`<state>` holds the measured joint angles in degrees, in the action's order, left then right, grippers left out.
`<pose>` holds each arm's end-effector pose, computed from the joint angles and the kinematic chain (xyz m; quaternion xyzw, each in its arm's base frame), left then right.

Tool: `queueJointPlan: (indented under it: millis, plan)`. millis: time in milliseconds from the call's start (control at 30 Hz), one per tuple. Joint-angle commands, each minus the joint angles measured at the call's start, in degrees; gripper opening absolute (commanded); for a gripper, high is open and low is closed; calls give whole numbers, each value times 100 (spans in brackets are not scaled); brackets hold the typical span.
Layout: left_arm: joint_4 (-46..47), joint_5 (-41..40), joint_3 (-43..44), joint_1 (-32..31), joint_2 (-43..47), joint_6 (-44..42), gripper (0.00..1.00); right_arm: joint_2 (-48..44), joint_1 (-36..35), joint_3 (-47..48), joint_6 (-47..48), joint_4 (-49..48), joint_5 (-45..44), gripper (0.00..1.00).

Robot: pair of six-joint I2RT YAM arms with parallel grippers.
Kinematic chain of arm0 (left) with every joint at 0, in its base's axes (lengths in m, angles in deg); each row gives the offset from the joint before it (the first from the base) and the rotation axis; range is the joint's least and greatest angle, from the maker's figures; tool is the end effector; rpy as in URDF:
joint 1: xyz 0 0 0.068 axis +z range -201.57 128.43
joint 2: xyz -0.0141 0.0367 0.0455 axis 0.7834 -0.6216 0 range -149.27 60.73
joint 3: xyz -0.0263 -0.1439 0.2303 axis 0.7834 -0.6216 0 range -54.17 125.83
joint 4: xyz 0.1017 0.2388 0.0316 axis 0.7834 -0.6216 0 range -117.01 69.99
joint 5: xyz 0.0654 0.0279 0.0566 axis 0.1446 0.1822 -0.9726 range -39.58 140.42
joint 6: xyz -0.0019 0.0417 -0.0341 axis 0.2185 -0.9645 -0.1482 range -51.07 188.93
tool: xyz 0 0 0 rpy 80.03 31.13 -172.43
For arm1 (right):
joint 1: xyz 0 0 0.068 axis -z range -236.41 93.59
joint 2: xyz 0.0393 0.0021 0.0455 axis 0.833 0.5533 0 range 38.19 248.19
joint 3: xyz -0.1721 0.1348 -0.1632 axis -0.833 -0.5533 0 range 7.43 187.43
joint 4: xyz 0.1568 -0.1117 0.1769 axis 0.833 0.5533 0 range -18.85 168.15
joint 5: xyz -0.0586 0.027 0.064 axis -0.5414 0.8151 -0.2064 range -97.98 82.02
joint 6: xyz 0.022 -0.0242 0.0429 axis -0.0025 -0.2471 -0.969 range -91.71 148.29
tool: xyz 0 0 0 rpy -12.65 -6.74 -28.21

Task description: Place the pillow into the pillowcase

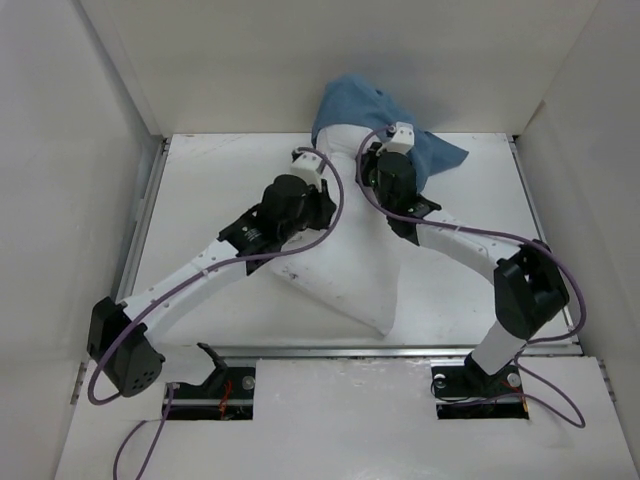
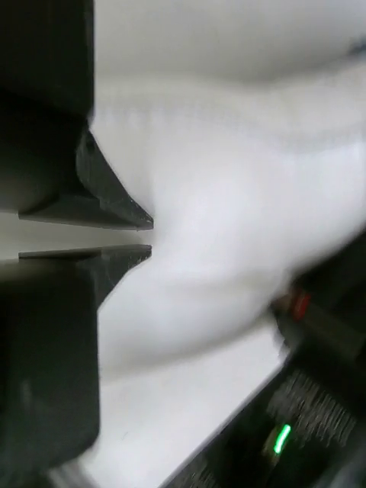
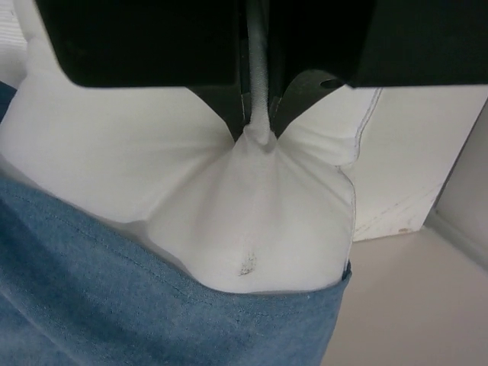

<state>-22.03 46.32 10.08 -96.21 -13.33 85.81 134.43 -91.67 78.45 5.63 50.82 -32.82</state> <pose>0.2196 -0.2135 0.3623 0.1642 0.7585 -0.2984 0.5556 0.3367 0.2198 0.3168 0.0656 0.7310 0.1812 0.6546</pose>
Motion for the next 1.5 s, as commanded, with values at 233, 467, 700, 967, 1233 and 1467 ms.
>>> queueJointPlan:
  millis: [233, 467, 700, 967, 1233, 1467]
  plan:
    - [-617, -1313, 203, 1554, -64, 272, 87, -1809, 64, -1530, 963, -279, 1454, 0]
    - [736, -504, -316, 1152, -1048, -870, 99, -2303, 116, -1644, 1026, 442, 1579, 0]
    - [1783, -635, -563, 1098, -1716, -661, 99, -2847, 116, -1697, 903, 1013, 1579, 0]
    - [3144, -928, -702, 1098, -2174, -36, 99, -3226, 116, -1644, 903, 1602, 1640, 0]
    - [4833, 971, -1072, 1098, -2235, -501, 99, -3226, 116, -1644, 850, 1875, 1448, 0]
    - [5080, 1114, -774, 1098, -2542, -502, 64, -3341, 116, -1644, 850, 1937, 1394, 0]
